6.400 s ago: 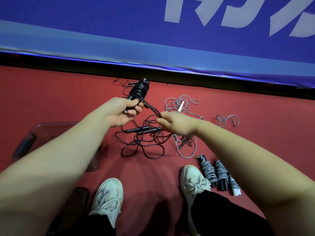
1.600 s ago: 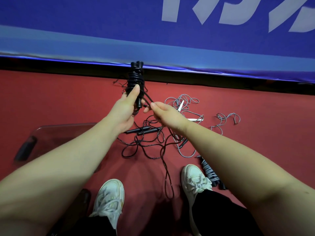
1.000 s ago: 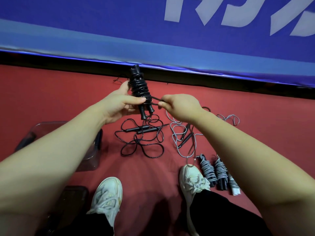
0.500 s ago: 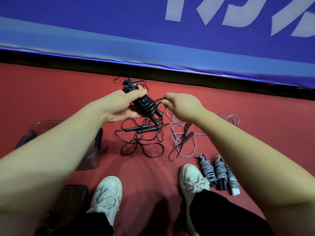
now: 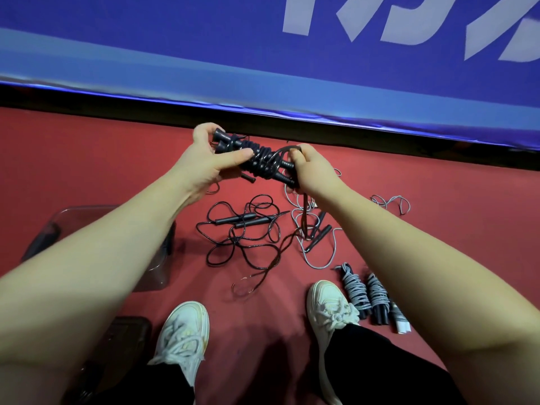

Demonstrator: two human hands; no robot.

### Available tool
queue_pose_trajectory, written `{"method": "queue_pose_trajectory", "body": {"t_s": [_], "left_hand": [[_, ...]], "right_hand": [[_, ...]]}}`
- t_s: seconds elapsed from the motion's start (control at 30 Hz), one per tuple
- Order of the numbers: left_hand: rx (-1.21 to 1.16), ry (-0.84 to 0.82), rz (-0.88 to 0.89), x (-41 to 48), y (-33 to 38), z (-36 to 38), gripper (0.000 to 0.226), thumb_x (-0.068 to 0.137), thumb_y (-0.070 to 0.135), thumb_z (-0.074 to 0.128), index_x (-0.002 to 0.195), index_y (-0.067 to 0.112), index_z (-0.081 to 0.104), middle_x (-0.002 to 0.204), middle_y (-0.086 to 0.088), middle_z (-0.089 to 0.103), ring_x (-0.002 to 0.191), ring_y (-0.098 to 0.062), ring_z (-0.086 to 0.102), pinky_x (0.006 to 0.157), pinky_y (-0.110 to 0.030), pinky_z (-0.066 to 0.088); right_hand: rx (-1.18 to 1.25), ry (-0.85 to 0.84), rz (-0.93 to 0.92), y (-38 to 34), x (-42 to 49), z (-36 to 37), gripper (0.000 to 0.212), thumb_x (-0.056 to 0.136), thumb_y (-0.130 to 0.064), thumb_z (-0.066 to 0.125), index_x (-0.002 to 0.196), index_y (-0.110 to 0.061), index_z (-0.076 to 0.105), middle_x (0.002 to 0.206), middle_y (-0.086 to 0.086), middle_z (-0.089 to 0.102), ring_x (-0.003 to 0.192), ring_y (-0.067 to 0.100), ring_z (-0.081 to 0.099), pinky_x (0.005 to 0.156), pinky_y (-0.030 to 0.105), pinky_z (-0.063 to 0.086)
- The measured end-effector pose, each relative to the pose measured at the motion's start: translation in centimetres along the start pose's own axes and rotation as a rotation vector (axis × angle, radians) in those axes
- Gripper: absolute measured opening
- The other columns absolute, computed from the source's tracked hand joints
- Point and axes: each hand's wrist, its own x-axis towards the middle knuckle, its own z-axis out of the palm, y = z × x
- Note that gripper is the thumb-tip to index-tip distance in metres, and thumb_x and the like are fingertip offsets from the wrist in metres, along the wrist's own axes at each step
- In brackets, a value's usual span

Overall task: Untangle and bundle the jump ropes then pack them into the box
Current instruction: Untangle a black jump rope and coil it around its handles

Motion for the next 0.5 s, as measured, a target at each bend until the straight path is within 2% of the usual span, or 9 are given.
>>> {"method": "queue_pose_trajectory", "body": {"t_s": [0.1,0.2,0.27,0.33,0.43,0.5], "left_hand": [[0.091,-0.088,0.018,-0.1,0.6,-0.3,0.037,0.079,-0.004,0.067,0.093,0.023,0.047,0.100,-0.007,0.055,0.079,-0.020,0.064,0.059,-0.023,0.056],[0.271,-0.093,-0.011,0.0,1.0,-0.5,0.029,0.076,0.001,0.073,0.089,0.016,0.052,0.099,-0.008,0.057,0.074,-0.013,0.063,0.055,-0.014,0.050],[0.433,-0.112,-0.044,0.0,1.0,-0.5,0.033,0.074,0.006,0.077,0.092,0.010,0.050,0.092,-0.011,0.064,0.064,-0.011,0.065,0.056,-0.020,0.054],[0.631,-0.192,-0.121,-0.1,1.2,-0.5,0.045,0.070,0.015,0.082,0.096,0.008,0.046,0.087,-0.015,0.069,0.064,-0.018,0.069,0.068,-0.035,0.059],[0.836,-0.312,-0.199,-0.7,1.6,0.3,0.054,0.070,0.026,0.083,0.104,0.009,0.044,0.084,-0.008,0.067,0.065,-0.020,0.069,0.069,-0.034,0.059],[1.082,-0.382,-0.168,-1.0,1.4,0.9,0.062,0.071,0.037,0.081,0.118,0.018,0.045,0.086,0.001,0.062,0.071,-0.021,0.066,0.074,-0.034,0.055]], "right_hand": [[-0.011,0.010,-0.012,0.0,0.2,-0.5,0.018,0.102,-0.019,0.029,0.100,-0.012,0.046,0.071,0.002,0.049,0.049,0.014,0.052,0.047,0.023,0.041],[-0.054,0.013,-0.033,0.6,0.1,-0.4,0.018,0.102,-0.019,0.029,0.097,-0.011,0.044,0.070,0.004,0.050,0.050,0.016,0.053,0.047,0.024,0.041],[-0.083,0.030,-0.061,0.9,0.2,-0.3,0.018,0.102,-0.018,0.029,0.095,-0.010,0.043,0.071,0.004,0.049,0.059,0.023,0.056,0.060,0.034,0.049],[-0.154,0.061,-0.095,1.3,0.3,-0.3,0.018,0.102,-0.018,0.029,0.095,-0.011,0.044,0.078,0.008,0.052,0.075,0.033,0.059,0.075,0.045,0.050],[-0.225,0.093,-0.135,1.7,0.1,-0.4,0.017,0.101,-0.019,0.030,0.094,-0.014,0.045,0.087,0.010,0.055,0.082,0.030,0.055,0.078,0.042,0.047],[-0.229,0.088,-0.162,1.9,-0.1,-0.4,0.018,0.100,-0.018,0.031,0.093,-0.014,0.047,0.089,0.010,0.057,0.085,0.029,0.055,0.079,0.040,0.045]]}}
